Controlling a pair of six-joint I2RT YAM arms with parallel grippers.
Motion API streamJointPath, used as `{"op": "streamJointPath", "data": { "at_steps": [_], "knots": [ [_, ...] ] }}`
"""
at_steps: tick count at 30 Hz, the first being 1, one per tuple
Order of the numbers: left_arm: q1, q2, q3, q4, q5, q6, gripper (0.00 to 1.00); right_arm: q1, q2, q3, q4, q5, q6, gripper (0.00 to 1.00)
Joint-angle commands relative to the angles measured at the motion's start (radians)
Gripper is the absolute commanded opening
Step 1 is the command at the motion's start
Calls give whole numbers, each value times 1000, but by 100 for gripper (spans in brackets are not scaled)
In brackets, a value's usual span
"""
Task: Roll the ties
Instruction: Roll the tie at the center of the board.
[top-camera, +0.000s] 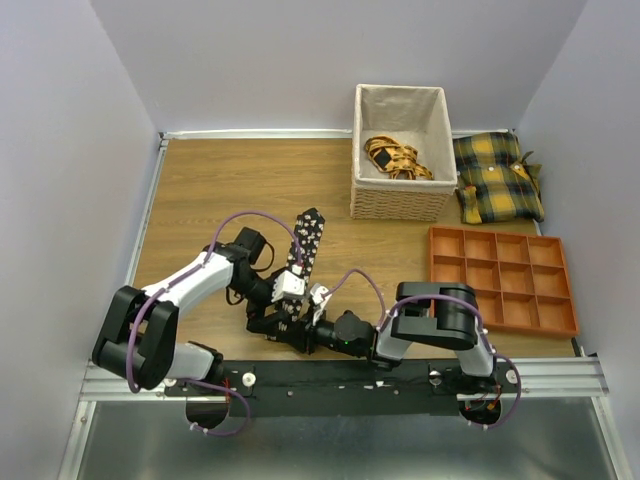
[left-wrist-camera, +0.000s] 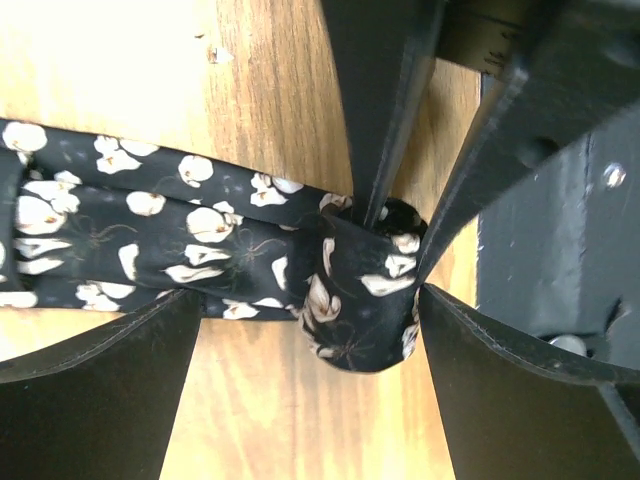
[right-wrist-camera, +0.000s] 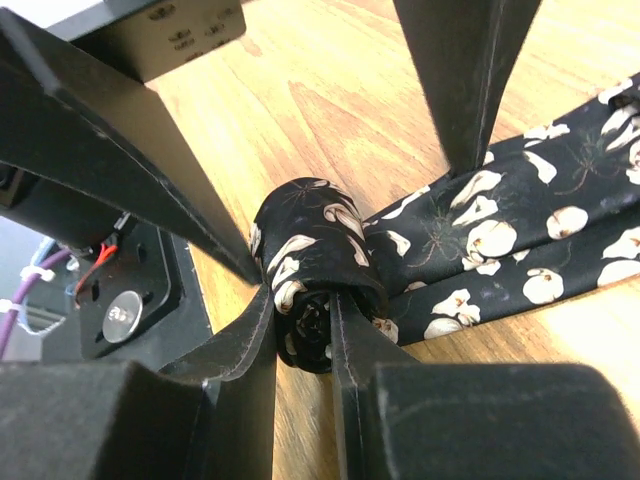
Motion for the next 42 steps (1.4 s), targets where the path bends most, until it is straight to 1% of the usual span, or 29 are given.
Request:
{"op": "streamJointPath", "data": {
  "at_steps": [1,2,4,8,11,12,13,14,18,19,20,22,23,25,27,29,31,35,38,40,42],
  "knots": [
    [28,-4,58,-58,16,210,99,2,53,-40,-254,-33,84,11],
    [34,-5,66,-113,17,227,99,0,48,-44,-255,-35,94,11],
    [46,-13,88,-150,11,255,99,-6,42,-57,-263,-50,133,11],
    [103,-33,121,-152,8,246,99,-22,30,-61,-310,-81,212,11],
    [108,-54,135,-123,-15,206,98,-33,22,-77,-306,-84,266,11],
    [106,-80,128,-106,-26,173,97,-35,18,-80,-311,-82,290,11],
    [105,-97,103,-98,-36,169,96,-47,8,-81,-323,-78,304,11],
    [102,-117,85,-94,-58,175,91,-55,4,-81,-350,-78,326,11],
    [47,-252,-15,-68,-83,169,90,-96,7,-90,-324,-108,415,11],
    [-5,-274,-42,-45,-93,81,89,-108,10,-97,-314,-117,432,11],
    [-36,-295,-55,18,-115,25,90,-115,14,-103,-288,-118,452,11],
    [-102,-343,-94,67,-196,-44,92,-125,16,-123,-260,-119,504,11],
    [-156,-360,-110,109,-214,-67,93,-134,16,-127,-254,-118,524,10],
    [-184,-415,-160,150,-254,-78,95,-141,16,-130,-255,-122,573,10],
    [-213,-453,-184,183,-259,-64,96,-142,18,-127,-268,-124,594,10],
    [-231,-462,-207,192,-253,-61,96,-144,19,-106,-294,-134,608,10],
    [-265,-452,-204,202,-256,-98,96,-145,28,-94,-291,-139,619,10],
    [-306,-421,-201,213,-283,-110,91,-165,45,-101,-268,-139,703,10],
    [-334,-436,-233,270,-311,-99,91,-179,62,-106,-265,-186,769,10],
    [-357,-449,-251,272,-310,-64,90,-190,71,-91,-269,-225,811,10],
    [-369,-450,-262,284,-310,-61,88,-207,87,-75,-289,-254,852,10]
  ]
}}
